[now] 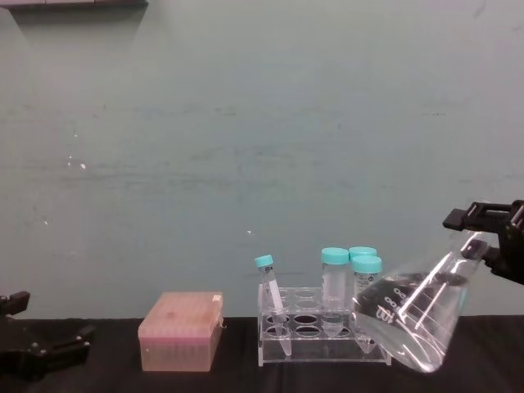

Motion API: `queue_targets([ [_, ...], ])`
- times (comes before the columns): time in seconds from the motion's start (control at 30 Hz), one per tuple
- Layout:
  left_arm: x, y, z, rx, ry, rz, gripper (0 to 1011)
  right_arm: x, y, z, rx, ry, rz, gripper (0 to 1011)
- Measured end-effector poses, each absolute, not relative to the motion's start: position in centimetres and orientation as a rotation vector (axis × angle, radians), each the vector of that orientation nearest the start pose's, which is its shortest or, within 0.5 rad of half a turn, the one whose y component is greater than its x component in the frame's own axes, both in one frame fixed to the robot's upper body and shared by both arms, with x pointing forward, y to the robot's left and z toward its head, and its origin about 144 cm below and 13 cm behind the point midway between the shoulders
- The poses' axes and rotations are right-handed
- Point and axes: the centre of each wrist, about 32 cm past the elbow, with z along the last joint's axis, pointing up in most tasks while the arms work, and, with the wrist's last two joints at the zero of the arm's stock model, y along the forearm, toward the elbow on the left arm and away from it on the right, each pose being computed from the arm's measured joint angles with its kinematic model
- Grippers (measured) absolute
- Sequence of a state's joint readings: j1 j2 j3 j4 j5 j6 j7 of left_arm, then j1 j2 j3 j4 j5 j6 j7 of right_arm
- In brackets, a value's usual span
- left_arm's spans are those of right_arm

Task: Pick up the beaker with the right gripper, shake it three times, and then put it down.

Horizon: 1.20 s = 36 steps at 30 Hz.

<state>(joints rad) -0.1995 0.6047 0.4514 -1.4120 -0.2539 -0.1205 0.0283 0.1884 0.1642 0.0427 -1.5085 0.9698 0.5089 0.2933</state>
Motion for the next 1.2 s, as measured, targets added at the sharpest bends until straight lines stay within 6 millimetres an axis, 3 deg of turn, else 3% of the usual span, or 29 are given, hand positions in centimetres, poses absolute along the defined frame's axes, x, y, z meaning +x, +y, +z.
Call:
queue_targets([
  [0.13,48.9,31.0,114.0,0.305,-0.285,1.248,1000,51.0,-29.2,119.4,0.379,0.674,-1.024,450],
  [0.27,48.9,31.0,114.0,0.304,-0.285,1.248,1000,51.5,-29.7,120.1,0.217,0.448,-1.041,450],
  [0.47,48.9,31.0,114.0,0.304,-0.285,1.248,1000,52.2,-30.9,121.5,-0.206,-0.231,-1.016,450],
  [0.7,48.9,31.0,114.0,0.304,-0.285,1.248,1000,52.7,-32.5,122.2,-0.504,-0.755,-0.959,450],
  [0.97,48.9,31.0,114.0,0.304,-0.285,1.248,1000,52.8,-33.5,122.0,-0.607,-0.956,-0.934,450],
  [1.2,48.9,31.0,114.0,0.305,-0.285,1.248,1000,52.8,-33.4,121.8,-0.543,-0.875,-0.949,450],
])
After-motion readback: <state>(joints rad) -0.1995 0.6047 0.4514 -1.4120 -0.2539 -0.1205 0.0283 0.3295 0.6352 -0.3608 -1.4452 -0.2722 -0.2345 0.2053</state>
